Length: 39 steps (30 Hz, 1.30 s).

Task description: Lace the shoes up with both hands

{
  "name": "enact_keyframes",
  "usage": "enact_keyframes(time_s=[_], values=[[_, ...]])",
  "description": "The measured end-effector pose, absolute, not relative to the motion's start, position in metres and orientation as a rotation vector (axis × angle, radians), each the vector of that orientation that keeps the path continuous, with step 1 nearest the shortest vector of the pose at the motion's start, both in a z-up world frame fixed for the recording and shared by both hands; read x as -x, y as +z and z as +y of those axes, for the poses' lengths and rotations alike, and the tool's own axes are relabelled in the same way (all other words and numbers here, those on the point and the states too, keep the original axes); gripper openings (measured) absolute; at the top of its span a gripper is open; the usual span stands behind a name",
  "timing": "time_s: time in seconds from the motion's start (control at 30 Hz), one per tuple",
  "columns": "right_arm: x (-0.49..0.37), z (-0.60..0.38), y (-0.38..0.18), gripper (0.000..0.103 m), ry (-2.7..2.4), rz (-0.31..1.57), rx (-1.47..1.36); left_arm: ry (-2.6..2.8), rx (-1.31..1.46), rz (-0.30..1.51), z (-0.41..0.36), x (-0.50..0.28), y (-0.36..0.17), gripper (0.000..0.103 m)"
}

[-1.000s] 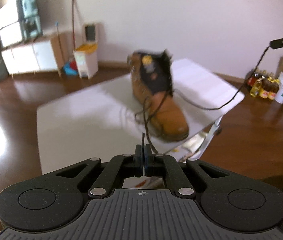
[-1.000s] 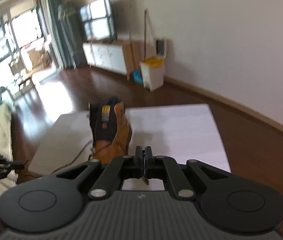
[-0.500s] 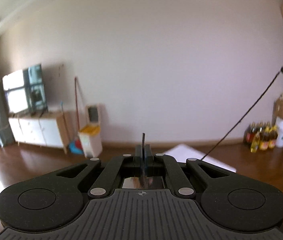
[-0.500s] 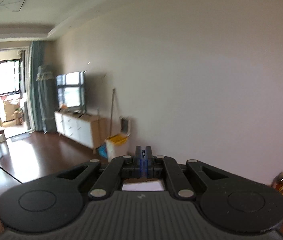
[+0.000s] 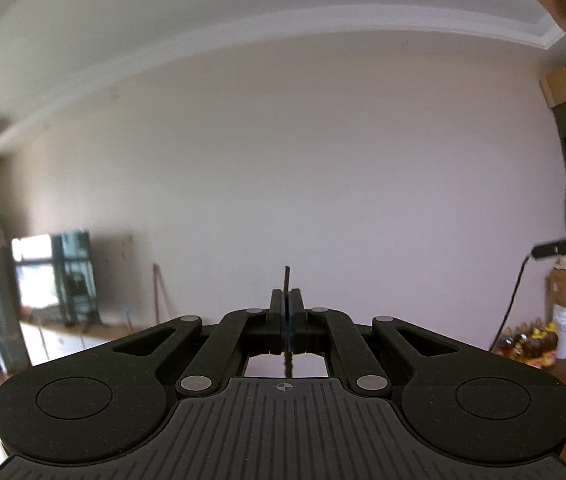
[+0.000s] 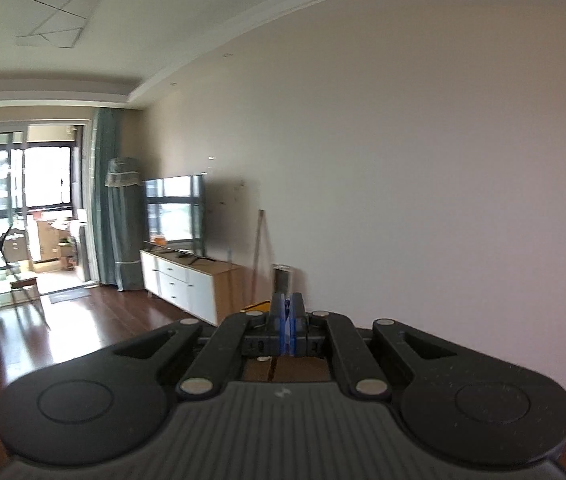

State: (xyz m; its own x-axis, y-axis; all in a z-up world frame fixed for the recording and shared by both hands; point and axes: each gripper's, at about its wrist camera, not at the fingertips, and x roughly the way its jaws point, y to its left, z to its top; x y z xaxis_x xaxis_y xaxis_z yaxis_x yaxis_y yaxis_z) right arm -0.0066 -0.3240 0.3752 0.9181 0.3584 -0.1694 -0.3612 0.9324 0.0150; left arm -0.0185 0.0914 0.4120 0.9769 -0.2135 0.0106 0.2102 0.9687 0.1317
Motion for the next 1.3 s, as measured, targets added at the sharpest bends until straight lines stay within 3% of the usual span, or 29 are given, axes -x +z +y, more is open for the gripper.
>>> enact_keyframes(time_s=[0.33, 0.57, 0.8, 0.9, 0.93, 1.0, 1.07, 1.23, 1.3], values=[[0.02, -0.321, 0.425, 0.002, 0.387, -0.027, 0.061, -0.23, -0.195, -0.115, 0.066, 0.029, 0.442, 0.0], [0.013, -0.313, 0.417, 0.002, 0.425, 0.031, 0.08, -0.206, -0.161, 0.105, 0.086, -0.004, 0.396, 0.0], [-0.018, -0.291, 0.37, 0.002, 0.479, 0.235, 0.058, -0.228, -0.152, 0.519, 0.102, -0.095, 0.259, 0.003], [-0.04, -0.277, 0.342, 0.002, 0.488, 0.337, 0.051, -0.269, -0.156, 0.59, 0.112, -0.114, 0.214, 0.01], [-0.049, -0.272, 0.332, 0.002, 0.486, 0.378, 0.046, -0.287, -0.164, 0.61, 0.115, -0.123, 0.195, 0.017], [-0.066, -0.261, 0.316, 0.002, 0.479, 0.446, 0.051, -0.322, -0.179, 0.65, 0.12, -0.14, 0.156, 0.017], [-0.081, -0.249, 0.3, 0.002, 0.469, 0.501, 0.069, -0.358, -0.195, 0.689, 0.125, -0.157, 0.117, 0.029], [-0.102, -0.223, 0.27, 0.002, 0.452, 0.604, 0.118, -0.45, -0.267, 0.77, 0.133, -0.198, 0.019, 0.029], [-0.105, -0.214, 0.259, 0.002, 0.446, 0.632, 0.133, -0.494, -0.307, 0.767, 0.13, -0.201, 0.002, 0.029]])
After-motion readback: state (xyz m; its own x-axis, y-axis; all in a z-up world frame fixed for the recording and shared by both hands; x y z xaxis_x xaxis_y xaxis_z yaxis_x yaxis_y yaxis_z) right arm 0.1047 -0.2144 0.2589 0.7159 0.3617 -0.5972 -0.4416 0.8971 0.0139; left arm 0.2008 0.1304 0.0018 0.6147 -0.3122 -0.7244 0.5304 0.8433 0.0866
